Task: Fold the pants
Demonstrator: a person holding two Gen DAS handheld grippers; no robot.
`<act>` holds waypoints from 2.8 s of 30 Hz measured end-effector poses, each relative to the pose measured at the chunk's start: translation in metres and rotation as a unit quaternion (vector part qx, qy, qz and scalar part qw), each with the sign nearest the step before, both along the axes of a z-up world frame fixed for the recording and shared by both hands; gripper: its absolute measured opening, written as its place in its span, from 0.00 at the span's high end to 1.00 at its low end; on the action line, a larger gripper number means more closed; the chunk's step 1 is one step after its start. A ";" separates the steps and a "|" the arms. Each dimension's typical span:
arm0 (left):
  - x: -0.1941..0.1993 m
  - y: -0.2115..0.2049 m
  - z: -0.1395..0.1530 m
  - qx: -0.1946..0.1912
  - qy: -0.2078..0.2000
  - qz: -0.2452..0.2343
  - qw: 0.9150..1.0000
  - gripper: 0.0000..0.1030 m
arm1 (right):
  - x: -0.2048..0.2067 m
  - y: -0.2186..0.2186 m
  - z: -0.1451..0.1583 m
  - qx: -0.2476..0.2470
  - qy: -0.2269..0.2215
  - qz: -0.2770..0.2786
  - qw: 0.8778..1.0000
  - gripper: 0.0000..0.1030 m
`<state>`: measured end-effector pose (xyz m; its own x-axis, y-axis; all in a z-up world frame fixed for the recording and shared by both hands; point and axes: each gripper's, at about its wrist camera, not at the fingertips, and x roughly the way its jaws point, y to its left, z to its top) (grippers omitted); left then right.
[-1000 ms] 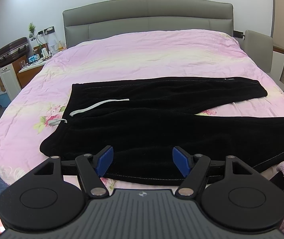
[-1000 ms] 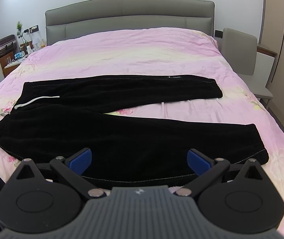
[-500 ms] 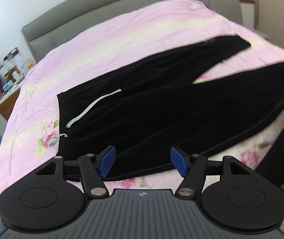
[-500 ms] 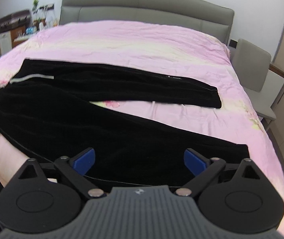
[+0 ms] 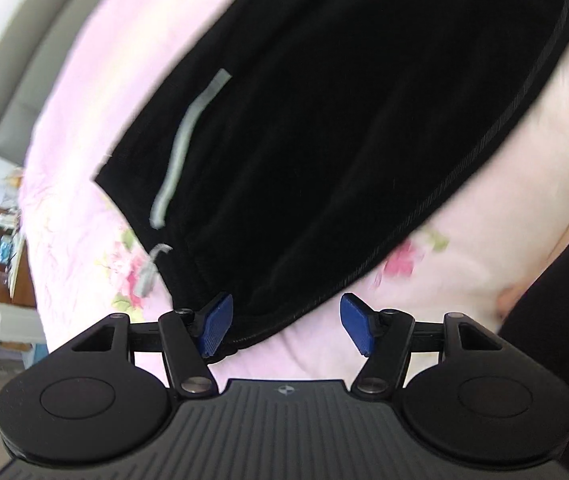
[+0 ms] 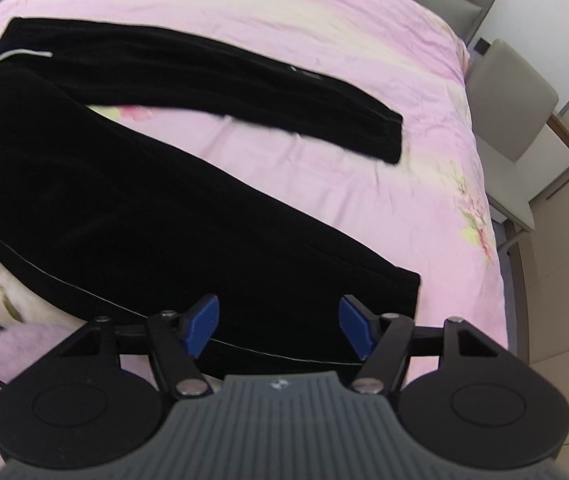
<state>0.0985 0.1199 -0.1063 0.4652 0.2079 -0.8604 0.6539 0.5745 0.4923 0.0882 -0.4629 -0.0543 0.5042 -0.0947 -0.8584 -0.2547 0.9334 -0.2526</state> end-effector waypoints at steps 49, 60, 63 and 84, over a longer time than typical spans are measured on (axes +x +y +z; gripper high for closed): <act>0.090 -0.006 0.061 -0.106 -0.239 0.225 0.939 0.80 | 0.043 0.001 0.055 -0.177 -0.118 0.119 0.970 1.00; 0.226 -0.020 0.070 -0.092 -0.239 0.255 0.932 0.81 | 0.219 0.013 0.028 -0.222 -0.128 0.057 0.965 1.00; 0.259 -0.022 0.054 -0.077 -0.225 0.257 0.937 0.81 | 0.276 0.011 0.008 -0.226 -0.121 0.054 0.965 1.00; 0.329 0.022 -0.012 -0.182 -0.117 0.335 0.917 0.71 | 0.419 0.028 -0.113 -0.238 -0.034 0.012 0.971 0.99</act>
